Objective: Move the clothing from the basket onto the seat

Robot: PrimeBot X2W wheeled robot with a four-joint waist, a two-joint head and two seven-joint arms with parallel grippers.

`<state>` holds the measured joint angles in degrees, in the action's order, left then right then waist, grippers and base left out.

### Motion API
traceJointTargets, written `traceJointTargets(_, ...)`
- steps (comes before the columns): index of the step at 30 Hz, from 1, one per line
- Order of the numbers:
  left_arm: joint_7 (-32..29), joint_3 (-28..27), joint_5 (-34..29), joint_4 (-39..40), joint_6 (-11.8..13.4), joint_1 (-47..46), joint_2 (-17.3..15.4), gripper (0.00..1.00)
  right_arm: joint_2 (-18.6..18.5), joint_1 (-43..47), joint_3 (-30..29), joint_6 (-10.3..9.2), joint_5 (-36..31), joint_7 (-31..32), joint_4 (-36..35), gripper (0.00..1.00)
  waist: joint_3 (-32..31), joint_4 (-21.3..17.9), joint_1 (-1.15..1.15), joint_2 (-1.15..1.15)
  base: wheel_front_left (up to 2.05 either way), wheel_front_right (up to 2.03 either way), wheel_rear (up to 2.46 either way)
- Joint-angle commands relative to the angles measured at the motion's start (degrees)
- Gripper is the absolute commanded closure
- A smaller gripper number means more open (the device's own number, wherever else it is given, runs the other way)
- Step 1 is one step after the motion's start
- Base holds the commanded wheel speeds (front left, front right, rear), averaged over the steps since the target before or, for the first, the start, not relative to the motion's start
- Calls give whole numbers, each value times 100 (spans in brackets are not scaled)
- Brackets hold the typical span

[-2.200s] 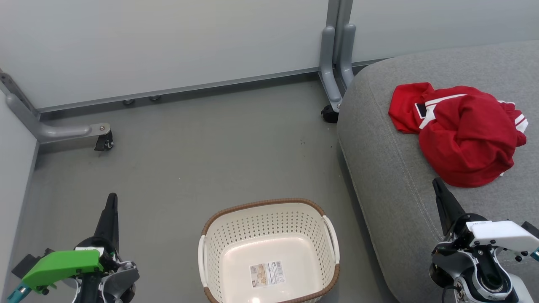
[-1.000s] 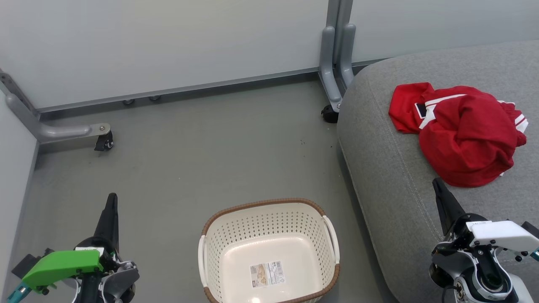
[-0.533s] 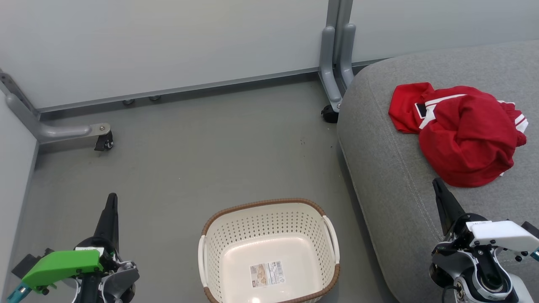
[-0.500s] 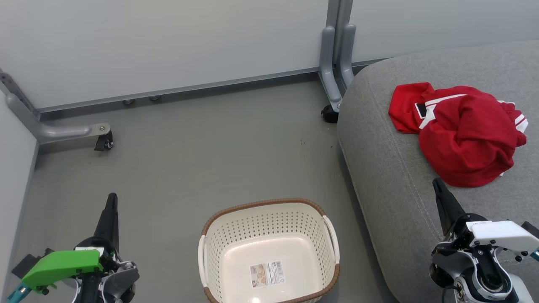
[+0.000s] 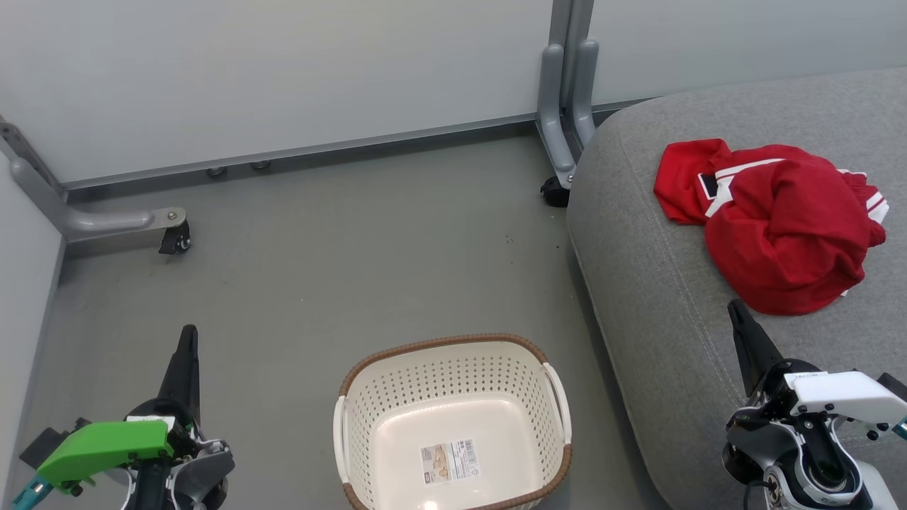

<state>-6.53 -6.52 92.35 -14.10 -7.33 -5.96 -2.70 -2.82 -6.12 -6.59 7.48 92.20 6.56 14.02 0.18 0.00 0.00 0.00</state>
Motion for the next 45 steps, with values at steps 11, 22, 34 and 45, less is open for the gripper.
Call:
traceJointTargets(11, -20, -11, 15, 11, -32, -62, -34, 100, -7, -28, -1, 2, 39, 14, 8, 100, 0, 0, 0, 0, 0, 0, 0)
traceJointTargets(22, -20, -11, 15, 10, -32, -62, -34, 100, -7, -28, -1, 2, 39, 14, 8, 100, 0, 0, 0, 0, 0, 0, 0)
traceJointTargets(34, -19, -11, 15, 10, -32, -62, -34, 100, -7, -28, 0, 2, 39, 14, 8, 100, 0, 0, 0, 0, 0, 0, 0)
traceJointTargets(45, -19, -11, 15, 11, -32, -62, -34, 100, -7, -28, 0, 2, 39, 14, 8, 100, 0, 0, 0, 0, 0, 0, 0)
